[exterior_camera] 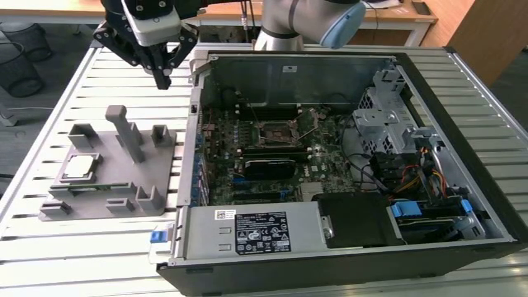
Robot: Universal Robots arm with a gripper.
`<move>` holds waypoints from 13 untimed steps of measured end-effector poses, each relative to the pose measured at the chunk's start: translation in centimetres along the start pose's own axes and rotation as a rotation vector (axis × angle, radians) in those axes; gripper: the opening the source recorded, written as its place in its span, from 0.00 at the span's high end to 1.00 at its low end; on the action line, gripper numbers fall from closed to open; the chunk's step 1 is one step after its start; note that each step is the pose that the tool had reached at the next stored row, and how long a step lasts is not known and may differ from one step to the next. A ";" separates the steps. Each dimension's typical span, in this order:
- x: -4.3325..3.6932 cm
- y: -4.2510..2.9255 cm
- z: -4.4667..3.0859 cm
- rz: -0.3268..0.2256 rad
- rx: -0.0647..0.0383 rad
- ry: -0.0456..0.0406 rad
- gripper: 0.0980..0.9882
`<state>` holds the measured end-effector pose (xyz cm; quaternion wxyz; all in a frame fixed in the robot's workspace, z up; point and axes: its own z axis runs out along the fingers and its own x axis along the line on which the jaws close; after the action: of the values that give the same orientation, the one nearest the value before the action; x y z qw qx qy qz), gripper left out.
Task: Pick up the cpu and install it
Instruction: 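Reach for the cpu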
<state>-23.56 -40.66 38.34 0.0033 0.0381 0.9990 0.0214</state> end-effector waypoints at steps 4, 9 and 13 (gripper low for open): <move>0.31 -0.26 0.06 0.000 0.000 0.0001 0.99; 0.70 -0.53 0.14 0.000 0.000 0.0000 0.99; 1.07 -0.65 0.17 0.000 0.000 -0.0001 0.99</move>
<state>-24.67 -41.21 38.14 0.0033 0.0381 0.9990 0.0213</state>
